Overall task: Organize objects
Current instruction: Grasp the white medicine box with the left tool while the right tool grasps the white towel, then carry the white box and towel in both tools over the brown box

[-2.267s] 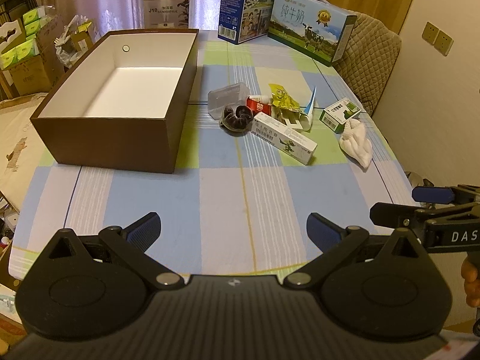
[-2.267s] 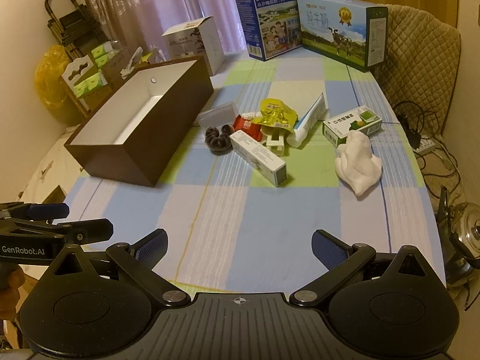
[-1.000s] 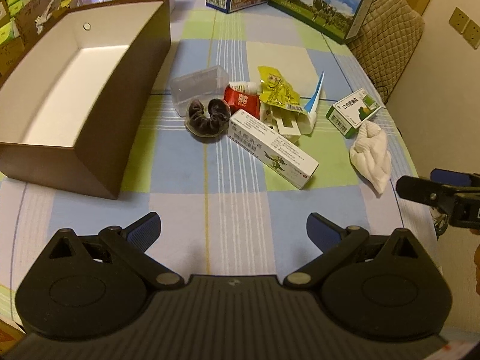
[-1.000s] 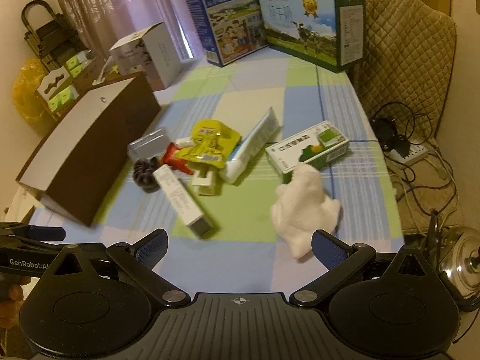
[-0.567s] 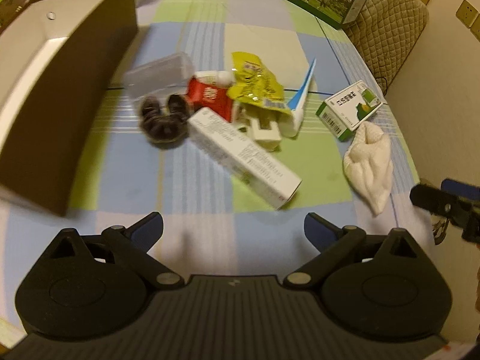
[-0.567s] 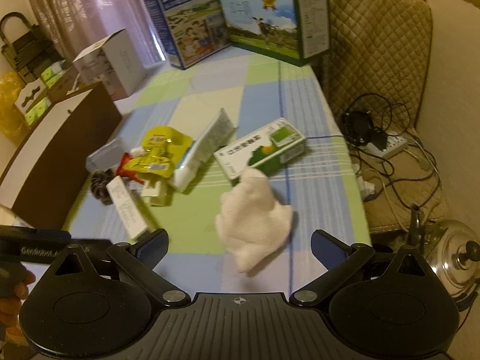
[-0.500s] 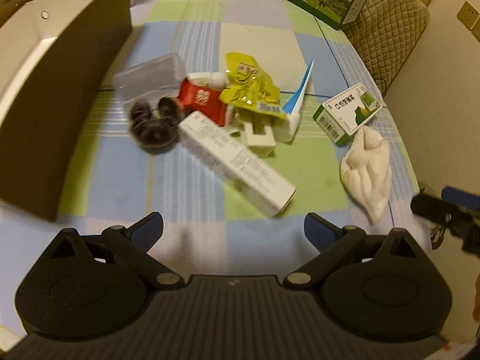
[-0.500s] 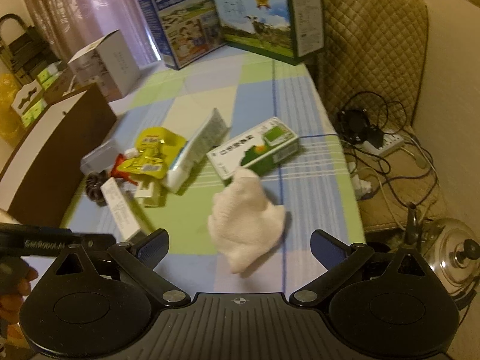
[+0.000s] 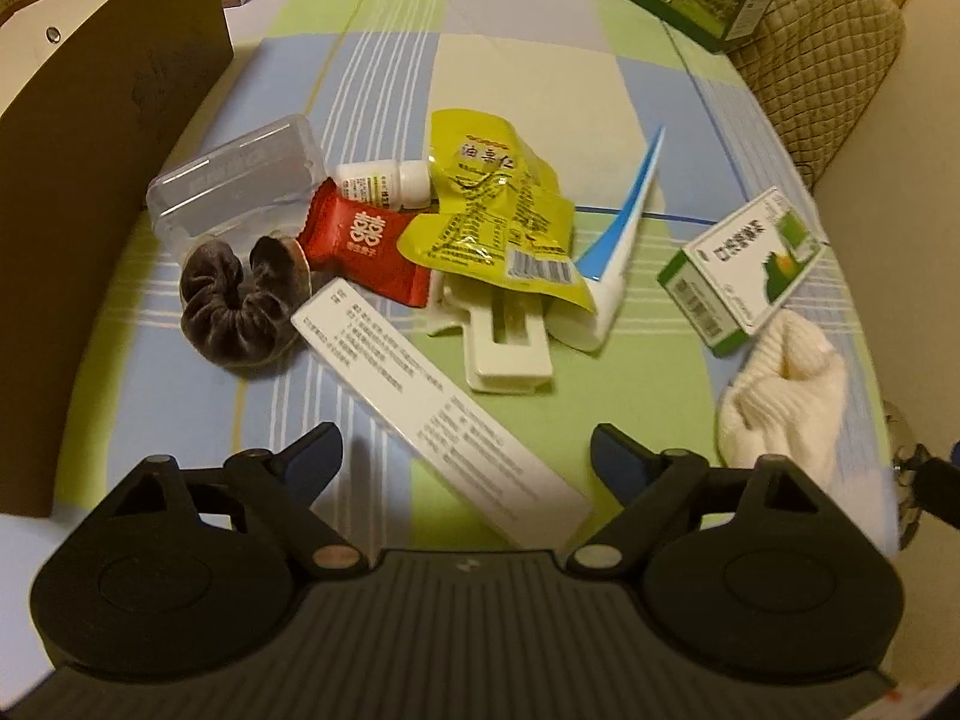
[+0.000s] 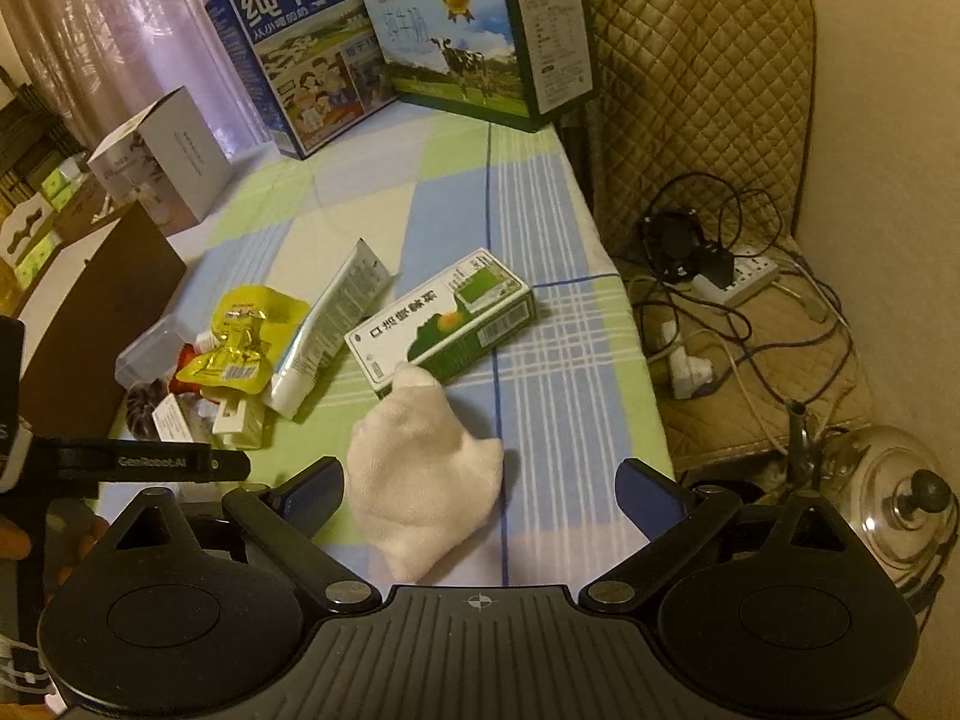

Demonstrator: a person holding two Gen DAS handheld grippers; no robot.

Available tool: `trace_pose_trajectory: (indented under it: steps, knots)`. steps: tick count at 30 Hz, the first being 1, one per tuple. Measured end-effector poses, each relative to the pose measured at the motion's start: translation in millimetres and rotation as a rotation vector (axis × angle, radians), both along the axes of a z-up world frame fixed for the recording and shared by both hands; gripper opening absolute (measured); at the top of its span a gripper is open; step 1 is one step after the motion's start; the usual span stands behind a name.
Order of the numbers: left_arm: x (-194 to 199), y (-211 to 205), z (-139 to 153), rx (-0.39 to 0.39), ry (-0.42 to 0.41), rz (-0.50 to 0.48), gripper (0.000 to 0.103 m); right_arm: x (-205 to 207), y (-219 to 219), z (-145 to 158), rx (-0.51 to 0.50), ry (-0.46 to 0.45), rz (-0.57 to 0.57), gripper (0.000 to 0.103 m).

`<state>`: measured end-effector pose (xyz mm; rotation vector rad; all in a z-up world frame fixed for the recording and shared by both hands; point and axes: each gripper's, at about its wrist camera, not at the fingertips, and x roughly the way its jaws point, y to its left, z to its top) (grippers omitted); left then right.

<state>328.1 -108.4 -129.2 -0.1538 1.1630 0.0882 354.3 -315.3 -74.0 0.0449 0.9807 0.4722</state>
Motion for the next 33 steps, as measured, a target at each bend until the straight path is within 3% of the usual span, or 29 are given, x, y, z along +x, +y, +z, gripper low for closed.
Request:
trace_pose_trajectory:
  steps: [2,4,8,11,19,24,28,33]
  knots:
    - [1,2,-3,0.007,0.003,-0.001,0.067,3,5,-3,0.010,-0.002,0.018,0.095]
    - [0,6,-5,-0.007,0.015,0.003,0.062,6,12,-7,0.025,-0.010,0.046,0.094]
    - [-10,10,-7,0.014,0.023,-0.007,0.036,10,30,-18,0.008,-0.020,0.104,0.090]
    - [-21,14,-7,0.034,0.024,-0.024,0.022,13,44,-29,-0.017,-0.028,0.156,0.082]
    - [-58,35,-5,0.090,0.026,-0.011,0.022,6,71,-57,-0.164,-0.112,0.260,0.058]
    - [-81,52,-4,0.088,0.038,0.032,0.022,-13,73,-59,-0.223,-0.186,0.352,0.031]
    - [-93,61,-3,0.085,0.047,0.040,0.022,-27,69,-48,-0.114,-0.066,0.441,0.027]
    - [-95,63,-3,0.073,0.042,0.028,0.022,-52,76,-44,-0.117,-0.053,0.505,0.031]
